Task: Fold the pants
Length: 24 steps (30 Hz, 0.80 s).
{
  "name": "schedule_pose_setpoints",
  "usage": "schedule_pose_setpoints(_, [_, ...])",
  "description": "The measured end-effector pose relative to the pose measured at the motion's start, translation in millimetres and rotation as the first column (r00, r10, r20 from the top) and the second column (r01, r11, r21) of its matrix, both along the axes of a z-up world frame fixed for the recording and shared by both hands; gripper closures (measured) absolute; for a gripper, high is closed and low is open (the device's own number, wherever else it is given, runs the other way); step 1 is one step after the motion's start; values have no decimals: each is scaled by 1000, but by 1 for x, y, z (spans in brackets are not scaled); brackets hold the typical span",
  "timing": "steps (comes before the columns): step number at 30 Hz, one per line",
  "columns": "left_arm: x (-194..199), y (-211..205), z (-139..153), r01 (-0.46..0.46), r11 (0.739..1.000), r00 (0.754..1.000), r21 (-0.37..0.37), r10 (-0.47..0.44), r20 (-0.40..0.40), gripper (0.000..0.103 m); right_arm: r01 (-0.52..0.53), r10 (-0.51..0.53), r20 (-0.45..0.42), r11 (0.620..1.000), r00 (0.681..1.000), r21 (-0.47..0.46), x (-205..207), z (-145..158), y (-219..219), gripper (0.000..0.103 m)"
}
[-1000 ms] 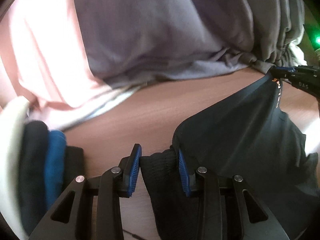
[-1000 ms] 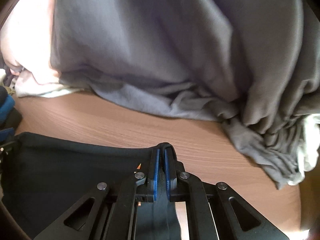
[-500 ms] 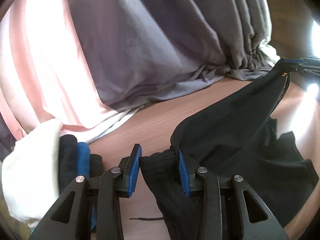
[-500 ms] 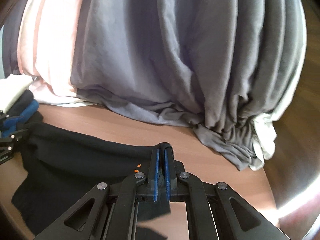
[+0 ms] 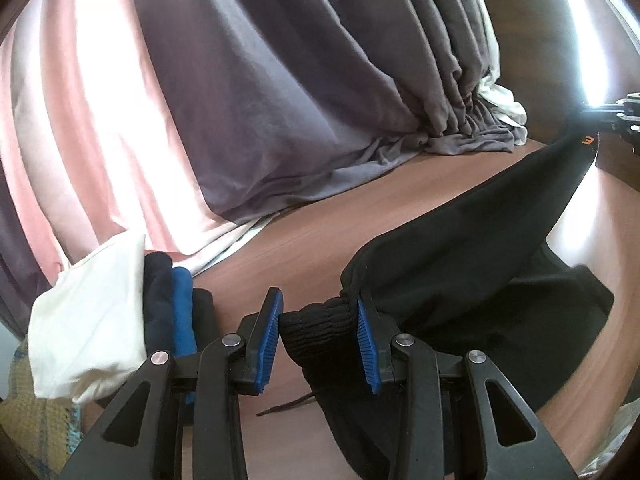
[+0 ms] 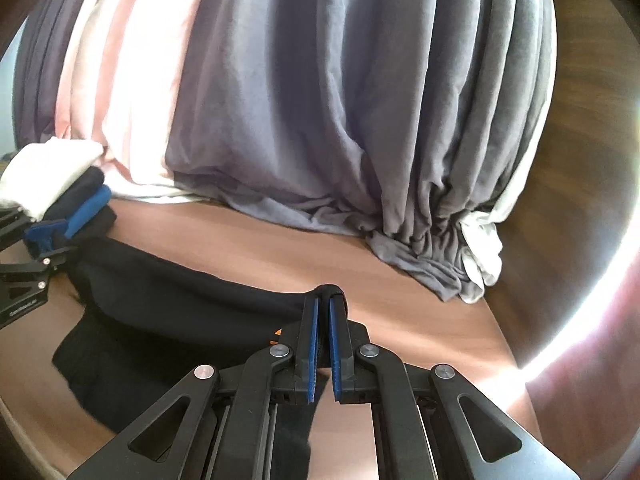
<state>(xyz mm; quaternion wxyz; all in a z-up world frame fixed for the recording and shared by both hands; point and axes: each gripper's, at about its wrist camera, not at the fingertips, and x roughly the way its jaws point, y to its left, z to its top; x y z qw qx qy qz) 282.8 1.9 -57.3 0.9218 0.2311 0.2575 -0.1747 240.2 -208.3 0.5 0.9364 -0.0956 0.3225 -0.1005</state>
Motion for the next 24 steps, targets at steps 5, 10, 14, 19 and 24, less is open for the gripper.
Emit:
schedule_pose_setpoints(5, [-26, 3, -13, 13, 999, 1000, 49, -15, 27, 67, 5, -5, -22, 1000, 1000, 4, -29, -6, 11, 97])
schedule_pose_setpoints(10, [-41, 5, -31, 18, 995, 999, 97, -21, 29, 67, 2, 0, -76, 1000, 997, 21, -47, -32, 16, 97])
schedule_pose_setpoints(14, [-54, 5, -44, 31, 989, 999, 143, -34, 21, 66, 5, 2, -133, 999, 991, 47, -58, -58, 18, 97])
schedule_pose_setpoints(19, [-61, 4, -60, 35, 985, 999, 167, -32, -19, 66, 12, 0, -188, 998, 982, 64, -69, -83, 18, 97])
schedule_pose_setpoints(24, [-70, 6, -72, 30, 986, 996, 163, -16, -83, 64, 16, 3, -239, 997, 971, 76, -72, -103, 15, 97])
